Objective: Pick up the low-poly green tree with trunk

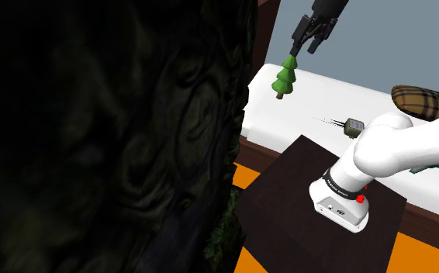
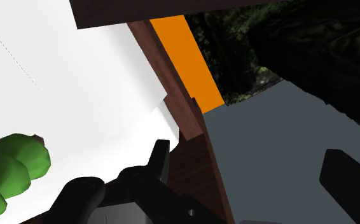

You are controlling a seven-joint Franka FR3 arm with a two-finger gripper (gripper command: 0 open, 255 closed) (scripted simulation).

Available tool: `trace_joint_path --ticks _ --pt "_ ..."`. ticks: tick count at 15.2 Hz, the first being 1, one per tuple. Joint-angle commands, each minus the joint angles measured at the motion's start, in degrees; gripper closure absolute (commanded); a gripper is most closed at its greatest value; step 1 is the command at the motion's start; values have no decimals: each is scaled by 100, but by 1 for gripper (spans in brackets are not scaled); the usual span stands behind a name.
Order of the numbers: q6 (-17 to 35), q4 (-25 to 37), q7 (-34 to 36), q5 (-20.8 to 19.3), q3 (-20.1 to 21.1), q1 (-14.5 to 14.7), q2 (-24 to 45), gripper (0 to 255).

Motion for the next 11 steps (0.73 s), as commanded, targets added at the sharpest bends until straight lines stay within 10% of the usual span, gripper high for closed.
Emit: trace_joint_path --ticks 1,11 --pt "0 0 0 0 0 0 0 0" --pt "1669 -562 -1145 -130 -1463 -314 338 0"
